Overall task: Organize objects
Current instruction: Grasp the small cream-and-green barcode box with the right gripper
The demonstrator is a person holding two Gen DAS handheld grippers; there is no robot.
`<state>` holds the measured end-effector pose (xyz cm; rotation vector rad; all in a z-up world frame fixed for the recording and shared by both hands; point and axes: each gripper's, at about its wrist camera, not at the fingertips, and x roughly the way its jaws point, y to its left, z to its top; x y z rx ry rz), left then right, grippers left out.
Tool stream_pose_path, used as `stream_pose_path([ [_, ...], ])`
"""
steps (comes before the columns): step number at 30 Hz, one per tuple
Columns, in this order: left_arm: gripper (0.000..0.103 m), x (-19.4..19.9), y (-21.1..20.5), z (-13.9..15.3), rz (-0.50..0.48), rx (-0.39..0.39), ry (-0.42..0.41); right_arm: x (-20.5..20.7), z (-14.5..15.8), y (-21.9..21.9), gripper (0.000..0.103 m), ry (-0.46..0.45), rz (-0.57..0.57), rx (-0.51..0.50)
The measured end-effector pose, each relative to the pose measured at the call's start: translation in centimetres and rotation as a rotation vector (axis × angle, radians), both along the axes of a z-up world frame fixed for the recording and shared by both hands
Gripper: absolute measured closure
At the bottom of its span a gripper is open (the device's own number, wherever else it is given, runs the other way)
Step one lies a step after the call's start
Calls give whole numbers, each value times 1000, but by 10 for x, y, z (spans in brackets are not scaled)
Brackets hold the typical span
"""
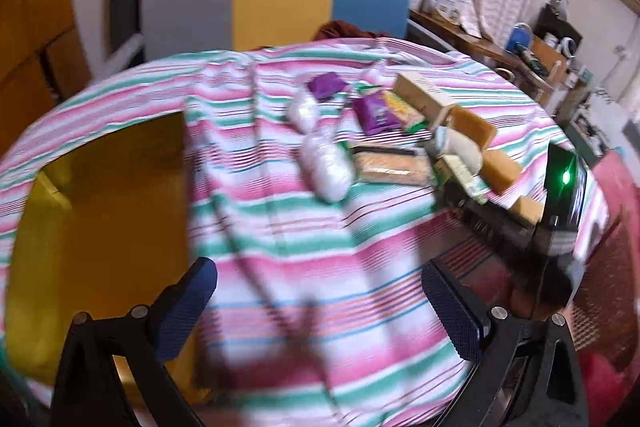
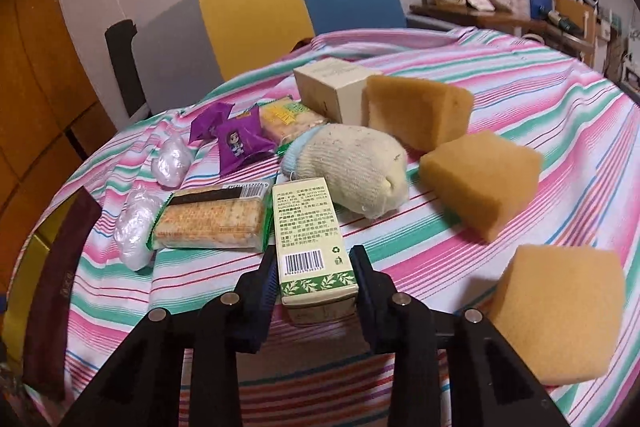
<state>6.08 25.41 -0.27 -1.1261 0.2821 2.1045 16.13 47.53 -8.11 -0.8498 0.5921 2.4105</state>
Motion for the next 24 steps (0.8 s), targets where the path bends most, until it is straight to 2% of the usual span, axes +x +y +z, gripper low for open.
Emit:
stream_pose_path([
  [3,0,-17,27,-2,-29,58,-56,6,-1,5,69,24,-44,-9],
  [6,0,-33,64,-5,-70,72,-68,5,-2,3,71,13,-51,7],
  [10,0,-42,111,-9,-150,42,-19,7,-5,5,72,19,-49,1],
  [12,0,-49,137,-16,-187,0,-1,9,-5,4,72,25,-48,-2],
  [15,0,-61,164,-26,-209,9,-8,8,-6,5,72,26,-47,-5],
  [18,0,-76,181,-39,-238,36,-79,8,-7,7,71,33,-46,-13],
  [21,0,-85,192,-60,-289,2,-215,7,-7,8,71,33,-47,-13],
  [24,0,-84,184,-67,-328,-6,-307,7,-7,7,71,37,-46,-16],
])
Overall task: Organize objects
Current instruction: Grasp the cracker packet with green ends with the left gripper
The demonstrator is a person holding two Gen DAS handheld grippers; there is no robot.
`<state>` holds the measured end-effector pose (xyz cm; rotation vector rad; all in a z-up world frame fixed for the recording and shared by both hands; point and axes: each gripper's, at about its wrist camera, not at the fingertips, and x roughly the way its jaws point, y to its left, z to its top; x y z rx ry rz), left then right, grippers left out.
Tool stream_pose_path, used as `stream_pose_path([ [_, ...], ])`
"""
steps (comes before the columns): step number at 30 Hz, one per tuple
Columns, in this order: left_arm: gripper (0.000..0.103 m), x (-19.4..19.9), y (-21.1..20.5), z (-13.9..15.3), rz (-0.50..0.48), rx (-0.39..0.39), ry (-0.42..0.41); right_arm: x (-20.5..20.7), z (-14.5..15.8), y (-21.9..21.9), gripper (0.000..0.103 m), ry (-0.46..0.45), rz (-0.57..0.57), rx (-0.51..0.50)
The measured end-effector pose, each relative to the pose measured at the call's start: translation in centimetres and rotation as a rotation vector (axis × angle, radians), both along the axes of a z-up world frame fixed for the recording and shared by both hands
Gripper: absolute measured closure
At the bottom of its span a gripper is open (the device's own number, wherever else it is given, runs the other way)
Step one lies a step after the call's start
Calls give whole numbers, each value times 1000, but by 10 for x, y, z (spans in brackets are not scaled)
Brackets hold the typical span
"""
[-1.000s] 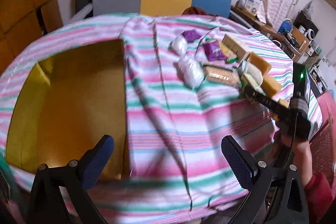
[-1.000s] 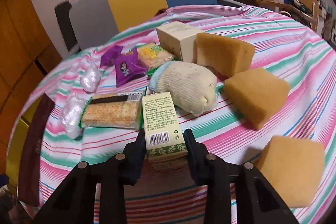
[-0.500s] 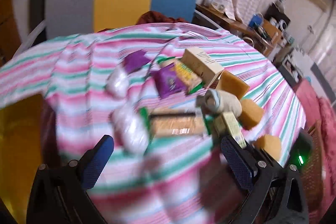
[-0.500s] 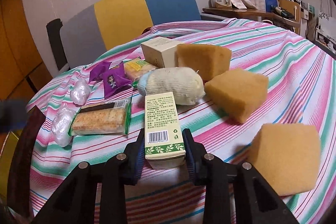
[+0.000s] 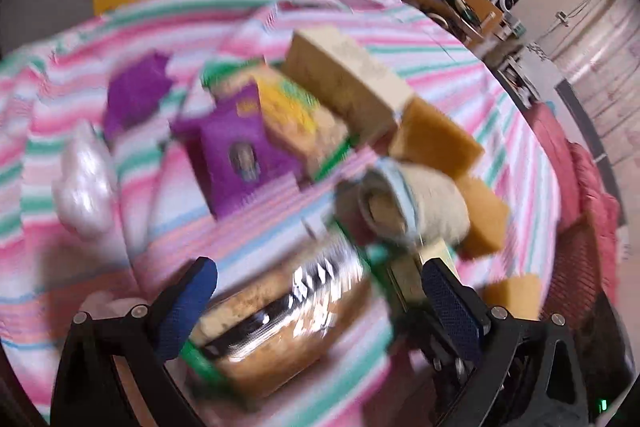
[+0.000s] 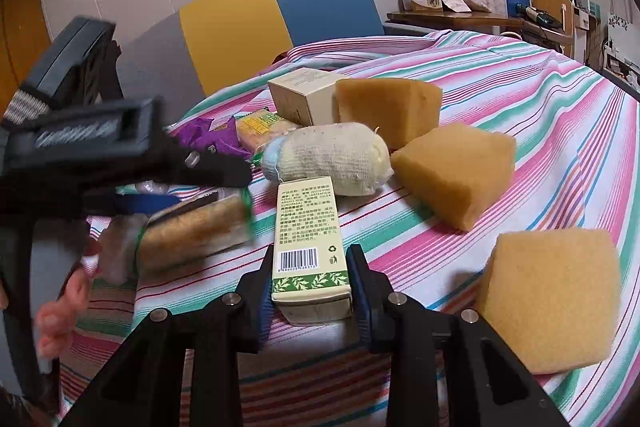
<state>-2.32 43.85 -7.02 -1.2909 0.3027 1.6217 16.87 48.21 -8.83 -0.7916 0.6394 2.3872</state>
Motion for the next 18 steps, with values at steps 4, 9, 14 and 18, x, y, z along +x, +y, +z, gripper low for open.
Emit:
stream_pose_path([
  [4,0,11,-28,6,1,25,-34,0,0,0,71,0,-1,2],
  [9,0,27,-42,10,26,14,38,1,0,0,72,-2,-2,4],
  [14,24,42,-35,3,34,-44,209,3,0,1,71,4,0,0],
  [18,43,46,-37,-2,23,-34,225,2,0,0,71,-2,-1,5],
])
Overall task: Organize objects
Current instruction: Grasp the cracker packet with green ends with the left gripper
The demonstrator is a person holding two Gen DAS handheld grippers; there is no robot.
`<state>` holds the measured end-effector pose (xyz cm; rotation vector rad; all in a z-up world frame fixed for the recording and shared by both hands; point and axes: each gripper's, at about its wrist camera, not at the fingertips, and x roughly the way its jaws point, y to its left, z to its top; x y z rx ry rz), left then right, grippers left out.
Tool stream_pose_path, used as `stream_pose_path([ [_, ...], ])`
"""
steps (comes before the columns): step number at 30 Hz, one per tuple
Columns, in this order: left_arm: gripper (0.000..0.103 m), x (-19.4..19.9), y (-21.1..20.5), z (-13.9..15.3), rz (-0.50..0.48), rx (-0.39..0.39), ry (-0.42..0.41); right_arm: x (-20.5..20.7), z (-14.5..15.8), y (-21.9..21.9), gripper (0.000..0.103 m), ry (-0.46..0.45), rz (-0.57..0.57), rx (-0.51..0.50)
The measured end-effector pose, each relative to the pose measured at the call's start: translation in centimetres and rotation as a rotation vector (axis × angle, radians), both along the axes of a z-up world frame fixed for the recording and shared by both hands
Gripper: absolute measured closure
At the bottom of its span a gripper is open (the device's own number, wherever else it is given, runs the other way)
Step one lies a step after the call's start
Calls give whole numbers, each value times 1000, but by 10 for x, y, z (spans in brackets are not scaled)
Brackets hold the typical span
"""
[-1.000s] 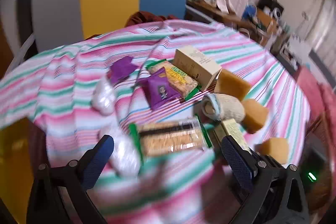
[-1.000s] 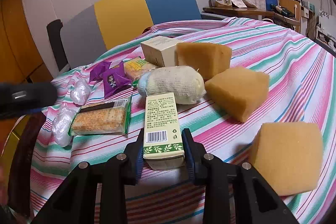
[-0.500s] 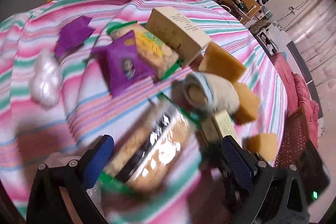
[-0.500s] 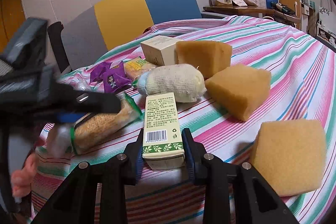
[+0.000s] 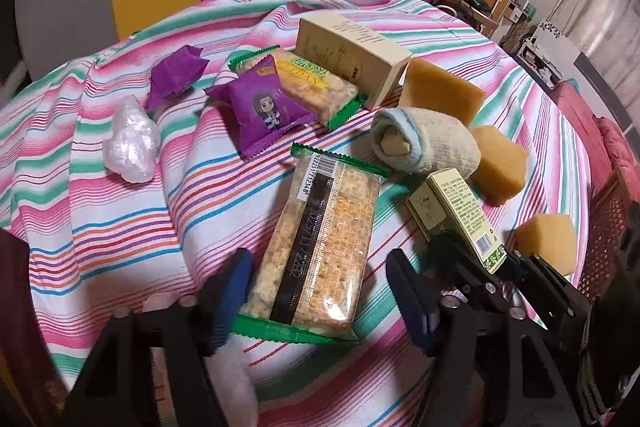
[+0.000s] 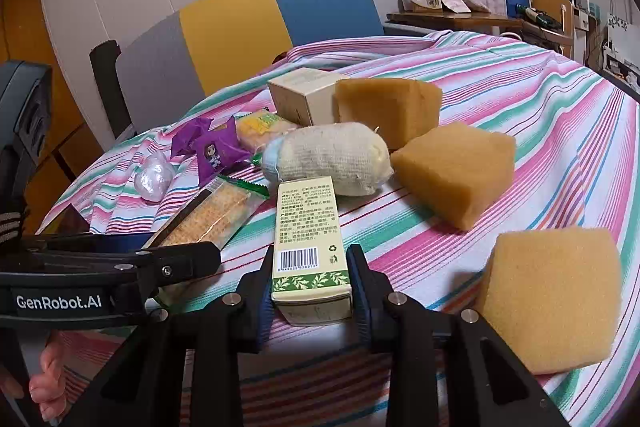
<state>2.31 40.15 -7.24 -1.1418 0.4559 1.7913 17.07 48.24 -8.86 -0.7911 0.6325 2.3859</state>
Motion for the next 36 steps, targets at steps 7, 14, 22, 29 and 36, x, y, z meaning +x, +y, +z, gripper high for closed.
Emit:
stream_pose_path([
  [7,55,10,-15,-2,18,32,27,-1,0,0,71,-2,0,2],
  [14,56,28,-60,13,116,129,15,-2,0,-1,71,-8,-2,6],
  [22,56,62,-111,6,147,133,44,-2,0,-2,71,-16,-4,13],
  [29,43,64,-119,-5,143,124,23,-3,0,-4,71,-26,-6,19],
  [36,55,74,-106,-7,102,99,79,-5,1,-6,71,-47,-9,38],
])
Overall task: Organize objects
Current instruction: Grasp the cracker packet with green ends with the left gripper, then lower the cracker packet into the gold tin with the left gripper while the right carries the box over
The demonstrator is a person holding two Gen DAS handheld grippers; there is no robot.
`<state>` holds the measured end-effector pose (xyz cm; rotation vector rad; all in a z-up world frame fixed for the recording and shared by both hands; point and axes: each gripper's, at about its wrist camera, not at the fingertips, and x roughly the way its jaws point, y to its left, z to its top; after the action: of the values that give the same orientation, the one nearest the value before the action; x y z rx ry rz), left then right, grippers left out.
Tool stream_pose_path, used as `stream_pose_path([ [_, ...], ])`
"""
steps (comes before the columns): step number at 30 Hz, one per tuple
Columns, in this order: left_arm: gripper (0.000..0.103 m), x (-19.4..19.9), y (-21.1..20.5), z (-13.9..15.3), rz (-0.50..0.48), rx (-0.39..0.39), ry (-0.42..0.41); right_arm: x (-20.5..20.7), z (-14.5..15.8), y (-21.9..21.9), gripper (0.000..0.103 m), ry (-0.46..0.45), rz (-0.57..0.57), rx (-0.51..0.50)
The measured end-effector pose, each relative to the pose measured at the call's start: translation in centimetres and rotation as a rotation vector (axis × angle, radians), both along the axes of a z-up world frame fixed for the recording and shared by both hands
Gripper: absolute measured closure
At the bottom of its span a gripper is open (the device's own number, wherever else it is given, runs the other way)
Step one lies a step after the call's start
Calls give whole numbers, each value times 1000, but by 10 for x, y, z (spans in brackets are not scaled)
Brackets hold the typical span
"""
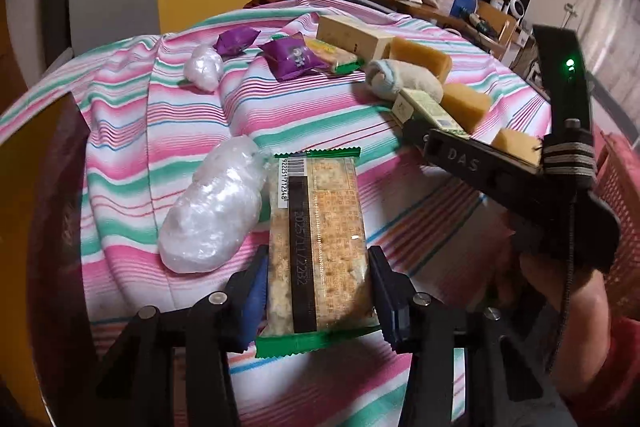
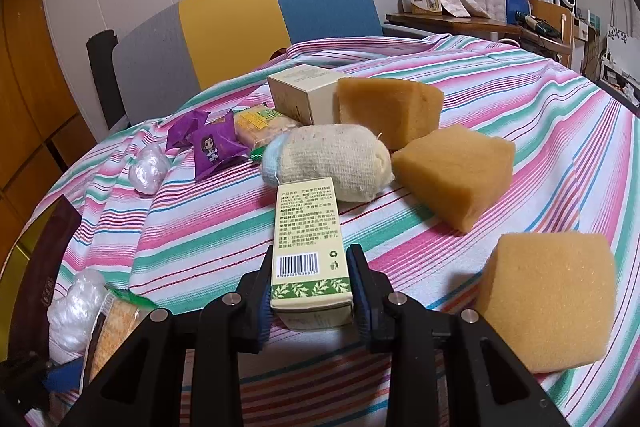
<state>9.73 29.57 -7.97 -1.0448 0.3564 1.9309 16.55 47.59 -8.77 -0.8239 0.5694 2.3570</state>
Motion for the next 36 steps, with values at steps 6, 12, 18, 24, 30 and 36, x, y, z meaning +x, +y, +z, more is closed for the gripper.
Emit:
stream_pose_path([
  [6,56,-6,-24,13,58,87,-57,-3,1,-3,71,-23,-1,20],
  [12,77,-8,-58,36,90,176,-89,1,4,-14,73,-16,38,0],
  [18,76,-13,-77,33,84,186,-133,5,7,-29,73,15,57,-75],
  [24,28,-3,-62,19,56,127,-130,7,10,-33,73,8,42,-89],
  [30,27,8,-29,5,15,33,-85,14,21,-37,73,8,47,-42],
  [36,58,25,-18,0,-45,-34,80,22,24,-35,73,25,39,-68],
])
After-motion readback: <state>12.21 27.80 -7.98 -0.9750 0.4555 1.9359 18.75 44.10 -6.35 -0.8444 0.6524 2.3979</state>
